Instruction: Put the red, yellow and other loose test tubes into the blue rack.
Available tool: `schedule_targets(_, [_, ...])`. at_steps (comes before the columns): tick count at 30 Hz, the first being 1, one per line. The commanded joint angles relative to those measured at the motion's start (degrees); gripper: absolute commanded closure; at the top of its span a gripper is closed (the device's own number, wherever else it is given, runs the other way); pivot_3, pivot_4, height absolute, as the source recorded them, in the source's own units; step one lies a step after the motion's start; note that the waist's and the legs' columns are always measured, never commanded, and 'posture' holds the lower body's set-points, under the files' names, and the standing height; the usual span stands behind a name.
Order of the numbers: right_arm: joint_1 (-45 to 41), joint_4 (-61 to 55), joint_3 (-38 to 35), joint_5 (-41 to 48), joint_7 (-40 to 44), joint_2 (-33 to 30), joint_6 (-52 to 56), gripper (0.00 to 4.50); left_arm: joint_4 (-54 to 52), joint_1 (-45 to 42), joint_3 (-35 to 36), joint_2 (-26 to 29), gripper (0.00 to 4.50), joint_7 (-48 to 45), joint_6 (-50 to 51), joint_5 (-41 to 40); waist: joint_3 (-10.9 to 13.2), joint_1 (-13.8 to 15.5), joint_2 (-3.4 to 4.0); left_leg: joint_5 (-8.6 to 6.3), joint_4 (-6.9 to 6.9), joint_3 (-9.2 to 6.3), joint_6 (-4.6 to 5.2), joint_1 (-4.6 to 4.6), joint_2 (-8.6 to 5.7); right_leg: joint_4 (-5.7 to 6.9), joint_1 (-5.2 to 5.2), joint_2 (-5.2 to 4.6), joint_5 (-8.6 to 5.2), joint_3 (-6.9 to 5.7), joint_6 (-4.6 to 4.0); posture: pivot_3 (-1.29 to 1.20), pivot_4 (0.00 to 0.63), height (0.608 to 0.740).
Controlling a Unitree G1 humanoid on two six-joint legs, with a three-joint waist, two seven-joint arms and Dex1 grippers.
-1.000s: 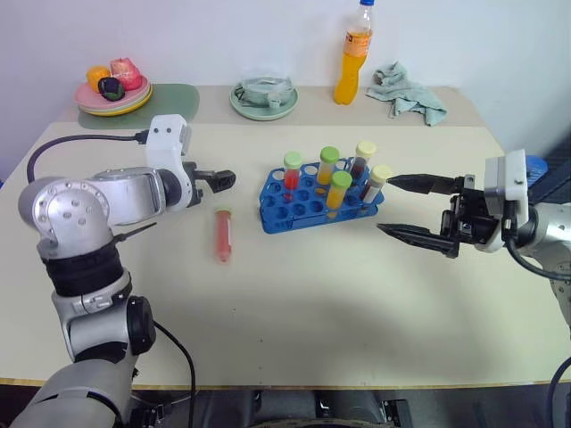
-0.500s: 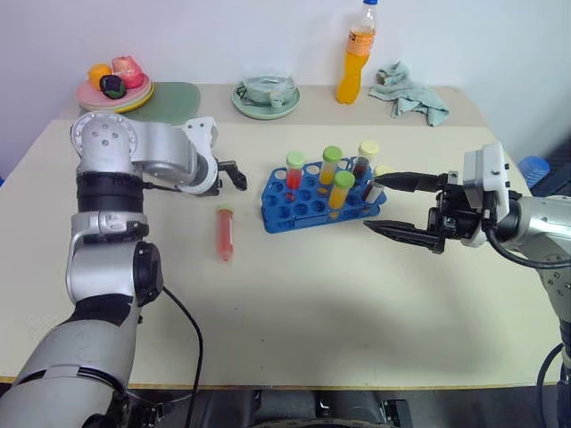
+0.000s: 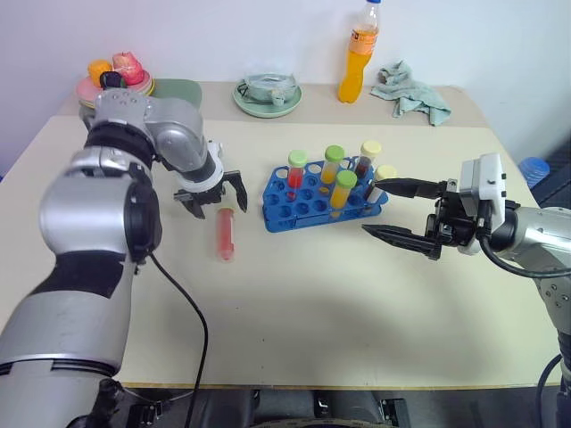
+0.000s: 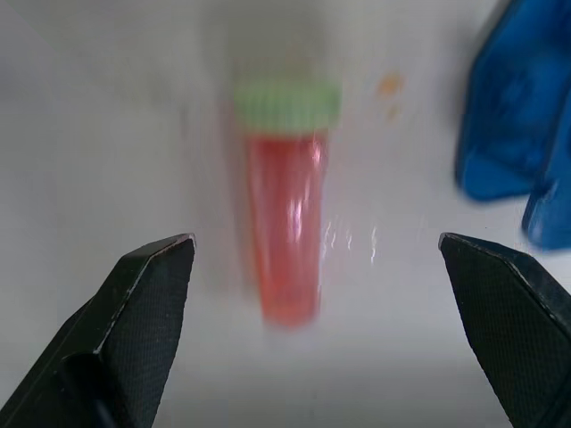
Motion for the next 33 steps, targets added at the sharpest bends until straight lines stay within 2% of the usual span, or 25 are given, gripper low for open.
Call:
schedule_targets(1, [0.1, -1.7, -1.6, -0.2, -0.4, 0.3, -1.2, 0.85, 6.5, -3.6, 0.7, 0.6, 0.0, -9.5, 0.3, 12.7, 0.0, 0.0, 0.0, 0.0, -0.01, 0.05, 0.0, 0.0, -0.01, 0.0, -0.01, 0.0, -0.01, 0.0, 0.01, 0.0, 0.15, 0.74])
schedule_targets(6, [0.5, -2.3, -1.8, -0.5, -1.0, 0.7, -1.3, 0.85, 6.5, -3.8, 0.5, -0.2, 0.0, -21.2, 0.3, 25.9, 0.0, -0.1, -0.02, 0.06, -0.03, 0.12, -0.13, -0.11, 0.03, 0.07, -0.16, 0.03, -0.01, -0.02, 0.01, 0.0, 0.15, 0.74])
schedule_targets(9, [1.1, -2.9, -2.2, -0.4, -1.5, 0.9, -1.4, 0.85, 0.3, -0.7, 0.3, -0.8, 0.0, -25.9, 0.3, 31.1, 0.0, 0.0, -0.02, 0.06, -0.02, 0.11, -0.15, -0.19, 0.03, 0.07, -0.23, 0.02, 0.0, -0.02, 0.01, 0.0, 0.15, 0.74])
schedule_targets(15, [2.0, -4.2, -2.8, -0.3, -2.6, 0.8, -1.2, 0.85, -11.5, 5.2, 2.2, -2.9, 0.0, -30.5, 0.3, 35.9, 0.0, 0.0, -0.01, 0.08, 0.08, 0.0, -0.17, -0.44, 0.09, 0.16, -0.45, -0.02, 0.03, -0.01, 0.04, 0.0, 0.15, 0.74])
schedule_targets(23, [3.1, -5.4, -3.8, 0.0, -3.3, 0.3, -0.7, 0.85, -21.4, 12.1, 6.2, -5.8, 0.0, -29.6, 0.3, 38.9, 0.0, 0.0, 0.03, 0.08, 0.31, -0.07, -0.14, -0.57, 0.14, 0.33, -0.57, -0.03, 0.05, 0.0, 0.06, 0.0, 0.15, 0.74])
schedule_targets(26, [3.4, -5.7, -4.3, 0.1, -3.3, 0.1, -0.4, 0.8, -23.7, 13.8, 7.9, -6.0, 0.81, -27.9, 0.3, 39.6, 0.0, 0.1, 0.05, 0.08, 0.54, -0.12, -0.13, -0.56, 0.24, 0.57, -0.55, -0.03, 0.04, 0.0, 0.06, 0.0, 0.15, 0.74])
schedule_targets(31, [4.1, -6.1, -5.0, 0.2, -3.1, -0.2, -0.3, 0.8, -23.6, 14.7, 10.1, -5.9, 3.28, -26.0, 0.3, 39.5, 0.0, 0.2, 0.05, -0.11, 0.9, -0.17, 0.19, -0.56, 0.25, 0.91, -0.53, -0.1, 0.04, 0.0, 0.07, 0.0, 0.15, 0.74])
schedule_targets(32, [4.2, -6.1, -5.1, 0.3, -3.1, -0.2, -0.2, 0.8, -23.4, 14.9, 10.7, -5.9, 3.65, -25.5, 0.3, 39.5, 0.0, 0.2, 0.05, -0.12, 0.91, -0.17, 0.2, -0.56, 0.25, 0.91, -0.52, -0.11, 0.04, 0.0, 0.07, 0.0, 0.15, 0.74])
schedule_targets(33, [4.2, -6.0, -5.1, 0.3, -3.0, -0.3, -0.3, 0.8, -23.5, 15.2, 11.0, -5.9, 3.74, -25.1, 0.3, 39.4, 0.0, 0.2, 0.06, -0.12, 0.91, -0.16, 0.2, -0.56, 0.25, 0.91, -0.52, -0.11, 0.04, 0.01, 0.07, 0.0, 0.15, 0.74])
